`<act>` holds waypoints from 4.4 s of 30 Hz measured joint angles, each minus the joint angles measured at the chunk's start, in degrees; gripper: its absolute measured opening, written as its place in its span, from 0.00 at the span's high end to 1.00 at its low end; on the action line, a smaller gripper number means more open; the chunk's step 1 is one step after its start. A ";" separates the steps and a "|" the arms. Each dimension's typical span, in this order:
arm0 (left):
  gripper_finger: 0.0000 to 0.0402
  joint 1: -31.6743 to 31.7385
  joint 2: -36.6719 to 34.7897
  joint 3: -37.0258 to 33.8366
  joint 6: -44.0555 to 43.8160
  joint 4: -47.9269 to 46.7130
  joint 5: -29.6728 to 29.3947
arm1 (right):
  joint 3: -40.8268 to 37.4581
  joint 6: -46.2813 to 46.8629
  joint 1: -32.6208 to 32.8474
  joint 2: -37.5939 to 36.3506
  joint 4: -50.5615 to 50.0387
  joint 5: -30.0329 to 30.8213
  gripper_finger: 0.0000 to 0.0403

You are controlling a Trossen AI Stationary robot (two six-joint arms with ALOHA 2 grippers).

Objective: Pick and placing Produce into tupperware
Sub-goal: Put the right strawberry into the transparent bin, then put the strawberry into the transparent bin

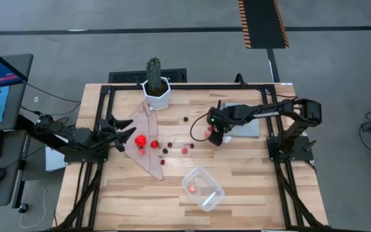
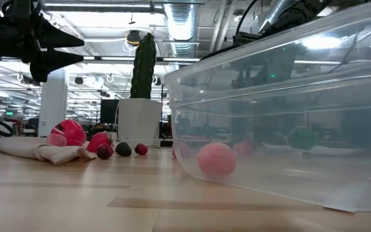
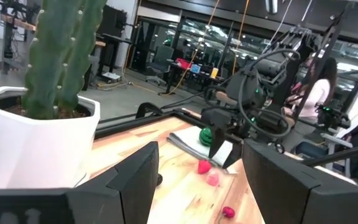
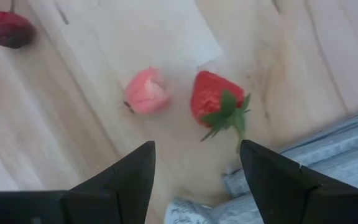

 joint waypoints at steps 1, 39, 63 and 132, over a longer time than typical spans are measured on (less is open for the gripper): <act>0.45 0.00 0.00 0.00 0.00 -0.18 -0.20 | 0.00 -0.38 -0.42 0.00 -0.02 0.00 0.36; 0.45 0.00 0.00 0.00 0.00 -0.31 -0.23 | -0.08 -6.39 -4.31 2.49 0.01 -0.77 0.54; 0.45 0.00 0.00 0.00 -0.17 -1.01 -0.25 | -0.07 -6.93 -2.18 2.13 -0.01 -0.55 0.98; 0.45 0.00 0.02 0.00 -1.86 -3.53 -0.21 | 25.03 25.15 43.40 9.40 -11.18 10.65 0.75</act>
